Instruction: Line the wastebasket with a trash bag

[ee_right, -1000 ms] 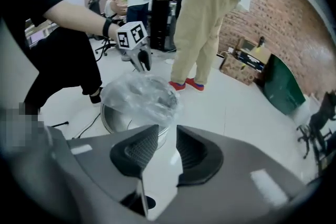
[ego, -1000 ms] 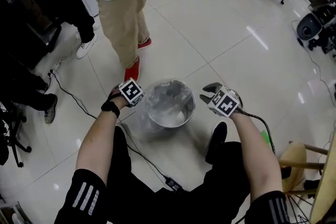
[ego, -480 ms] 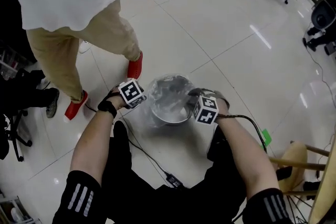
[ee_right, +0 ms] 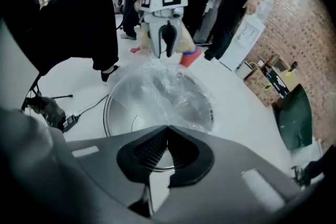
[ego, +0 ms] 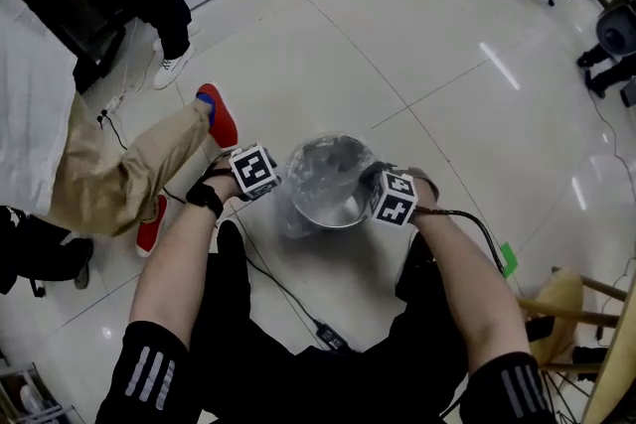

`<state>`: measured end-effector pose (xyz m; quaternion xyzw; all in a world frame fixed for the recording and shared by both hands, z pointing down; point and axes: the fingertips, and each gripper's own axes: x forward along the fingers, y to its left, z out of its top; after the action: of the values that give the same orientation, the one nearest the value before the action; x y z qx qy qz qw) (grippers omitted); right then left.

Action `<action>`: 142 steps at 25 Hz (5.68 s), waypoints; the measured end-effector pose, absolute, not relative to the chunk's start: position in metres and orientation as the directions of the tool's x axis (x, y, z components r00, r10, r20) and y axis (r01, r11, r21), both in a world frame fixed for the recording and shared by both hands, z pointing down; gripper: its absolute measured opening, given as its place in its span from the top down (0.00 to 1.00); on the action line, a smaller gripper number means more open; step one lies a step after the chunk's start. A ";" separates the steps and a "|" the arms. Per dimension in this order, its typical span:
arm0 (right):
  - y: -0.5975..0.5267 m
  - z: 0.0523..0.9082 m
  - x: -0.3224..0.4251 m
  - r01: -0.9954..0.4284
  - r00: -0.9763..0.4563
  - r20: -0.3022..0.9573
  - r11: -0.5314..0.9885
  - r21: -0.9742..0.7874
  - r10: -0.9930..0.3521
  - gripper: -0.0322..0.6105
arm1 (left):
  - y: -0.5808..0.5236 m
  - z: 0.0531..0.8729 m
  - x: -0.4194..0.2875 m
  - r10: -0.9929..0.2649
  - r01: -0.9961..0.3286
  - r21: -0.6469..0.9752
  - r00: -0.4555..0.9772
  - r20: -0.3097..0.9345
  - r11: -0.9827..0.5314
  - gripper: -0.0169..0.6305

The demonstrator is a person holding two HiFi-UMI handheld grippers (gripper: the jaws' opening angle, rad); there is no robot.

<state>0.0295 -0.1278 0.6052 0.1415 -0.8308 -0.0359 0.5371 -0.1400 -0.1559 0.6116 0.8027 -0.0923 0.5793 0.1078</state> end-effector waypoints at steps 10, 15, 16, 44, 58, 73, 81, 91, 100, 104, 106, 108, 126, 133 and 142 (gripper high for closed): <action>-0.157 0.559 0.032 -0.409 -0.487 0.797 0.900 0.153 -0.357 0.94 | -0.087 0.541 -0.067 -0.091 -0.062 -0.071 0.410 0.907 -0.996 0.62; -0.159 0.552 0.028 -0.432 -0.518 0.774 0.892 0.133 -0.366 0.94 | -0.068 0.567 -0.030 -0.172 -0.059 -0.162 0.366 0.915 -0.985 0.55; -0.159 0.550 0.026 -0.437 -0.523 0.769 0.891 0.127 -0.367 0.94 | -0.067 0.578 -0.031 -0.179 -0.055 -0.171 0.338 0.924 -0.984 0.54; -0.127 0.567 0.021 -0.212 -0.483 0.821 0.950 0.230 -0.306 0.74 | -0.148 0.513 -0.063 -0.240 -0.415 0.016 0.556 0.796 -0.910 0.98; -0.138 0.577 0.026 -0.185 -0.403 0.830 0.922 0.340 -0.387 0.94 | -0.139 0.514 -0.057 -0.203 -0.355 0.015 0.569 0.797 -0.935 0.95; -0.138 0.600 0.024 -0.107 -0.367 0.843 0.918 0.382 -0.393 0.71 | -0.131 0.510 -0.046 -0.190 -0.362 0.053 0.602 0.775 -0.931 0.96; -0.136 0.582 0.034 -0.139 -0.390 0.832 0.918 0.371 -0.395 0.94 | -0.125 0.518 -0.045 -0.145 -0.301 0.046 0.581 0.801 -0.952 0.95; -0.099 0.569 0.081 -0.167 -0.411 0.873 0.964 0.209 -0.261 0.94 | -0.084 0.536 -0.043 -0.004 -0.145 0.088 0.538 0.843 -0.986 0.80; -0.051 0.642 0.128 -0.155 -0.298 0.954 0.988 -0.015 -0.032 0.94 | -0.051 0.578 -0.047 0.094 -0.024 0.115 0.427 0.900 -0.993 0.74; -0.046 0.662 0.124 -0.169 -0.301 0.954 0.984 -0.062 0.009 0.94 | -0.047 0.591 -0.057 0.081 0.000 0.088 0.386 0.919 -0.996 0.73; -0.045 0.669 0.118 -0.175 -0.306 0.952 0.981 -0.078 0.021 0.94 | -0.046 0.597 -0.061 0.078 -0.004 0.086 0.376 0.923 -0.996 0.73; -0.045 0.676 0.113 -0.197 -0.320 0.947 0.976 -0.097 0.030 0.94 | -0.045 0.604 -0.066 0.063 -0.016 0.073 0.358 0.932 -0.997 0.73; -0.033 0.718 0.103 -0.282 -0.260 0.958 0.940 -0.192 0.118 0.94 | -0.022 0.631 -0.082 0.104 -0.020 0.116 0.312 0.944 -0.993 0.73; -0.040 0.716 0.096 -0.252 -0.260 0.961 0.953 -0.167 0.099 0.94 | -0.023 0.648 -0.093 0.128 -0.041 0.144 0.263 0.956 -0.989 0.73; -0.053 0.668 0.133 -0.293 -0.324 0.935 0.924 -0.245 0.145 0.77 | -0.027 0.635 -0.089 0.117 -0.027 0.130 0.291 0.949 -0.991 0.73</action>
<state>0.1329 -0.0530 0.6683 0.0467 -0.7913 0.1890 0.5796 -0.0888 -0.0267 0.6346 0.8013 0.0281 0.5946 0.0602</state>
